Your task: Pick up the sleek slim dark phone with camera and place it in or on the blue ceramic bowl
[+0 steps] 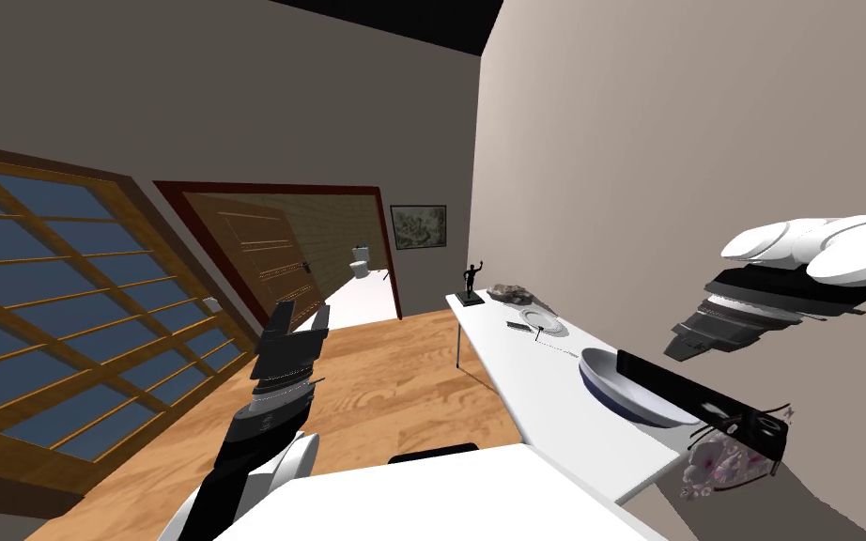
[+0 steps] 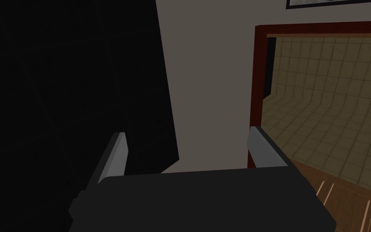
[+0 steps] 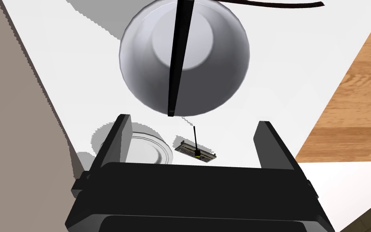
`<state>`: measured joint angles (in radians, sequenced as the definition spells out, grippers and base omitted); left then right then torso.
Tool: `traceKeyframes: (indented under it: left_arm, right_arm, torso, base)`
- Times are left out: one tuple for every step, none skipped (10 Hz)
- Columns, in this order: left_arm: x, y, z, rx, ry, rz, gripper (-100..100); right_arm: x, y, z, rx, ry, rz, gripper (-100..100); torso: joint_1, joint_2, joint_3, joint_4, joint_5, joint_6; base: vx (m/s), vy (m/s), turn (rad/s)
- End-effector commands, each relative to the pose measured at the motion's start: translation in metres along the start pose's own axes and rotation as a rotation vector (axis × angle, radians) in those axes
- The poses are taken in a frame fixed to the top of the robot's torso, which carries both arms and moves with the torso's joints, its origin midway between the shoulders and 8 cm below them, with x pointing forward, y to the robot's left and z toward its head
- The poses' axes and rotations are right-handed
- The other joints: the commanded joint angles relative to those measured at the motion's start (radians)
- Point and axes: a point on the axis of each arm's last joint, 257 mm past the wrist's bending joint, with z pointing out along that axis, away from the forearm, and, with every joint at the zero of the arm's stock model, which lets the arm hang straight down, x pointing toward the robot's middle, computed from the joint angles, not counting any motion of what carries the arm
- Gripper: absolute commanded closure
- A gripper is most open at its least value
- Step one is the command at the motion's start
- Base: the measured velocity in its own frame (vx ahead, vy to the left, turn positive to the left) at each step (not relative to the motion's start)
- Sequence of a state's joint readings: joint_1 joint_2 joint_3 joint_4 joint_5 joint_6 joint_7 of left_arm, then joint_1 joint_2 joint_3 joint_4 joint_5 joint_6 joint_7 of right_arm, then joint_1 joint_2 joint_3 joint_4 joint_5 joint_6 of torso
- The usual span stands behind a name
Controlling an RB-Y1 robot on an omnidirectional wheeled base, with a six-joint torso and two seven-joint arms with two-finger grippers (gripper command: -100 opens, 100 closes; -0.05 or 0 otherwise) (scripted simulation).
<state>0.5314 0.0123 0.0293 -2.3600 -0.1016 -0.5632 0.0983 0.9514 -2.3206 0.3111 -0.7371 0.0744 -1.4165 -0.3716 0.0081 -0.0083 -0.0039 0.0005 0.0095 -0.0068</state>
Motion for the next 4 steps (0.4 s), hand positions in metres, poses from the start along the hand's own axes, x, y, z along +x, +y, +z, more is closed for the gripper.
traceKeyframes:
  left_arm:
    - [0.0, 0.0, 0.0, 0.0, 0.0, 0.0, 0]
    - [0.0, 0.0, 0.0, 0.0, 0.0, 0.0, 0]
    - [0.0, 0.0, 0.0, 0.0, 0.0, 0.0, 0]
    - [0.0, 0.0, 0.0, 0.0, 0.0, 0.0, 0]
  right_arm:
    - [0.0, 0.0, 0.0, 0.0, 0.0, 0.0, 0]
    - [0.0, 0.0, 0.0, 0.0, 0.0, 0.0, 0]
    - [0.0, 0.0, 0.0, 0.0, 0.0, 0.0, 0]
    - [0.0, 0.0, 0.0, 0.0, 0.0, 0.0, 0]
  torso:
    - [0.0, 0.0, 0.0, 0.0, 0.0, 0.0]
    - [0.0, -0.001, 0.0, 0.0, 0.0, 0.0]
    - [0.0, -0.001, -0.001, 0.0, 0.0, 0.0]
    - [0.0, -0.001, -0.001, 0.0, 0.0, 0.0]
  base:
    - [0.0, 0.0, 0.0]
    - [0.0, 0.0, 0.0]
    - [0.0, 0.0, 0.0]
    - [0.0, 0.0, 0.0]
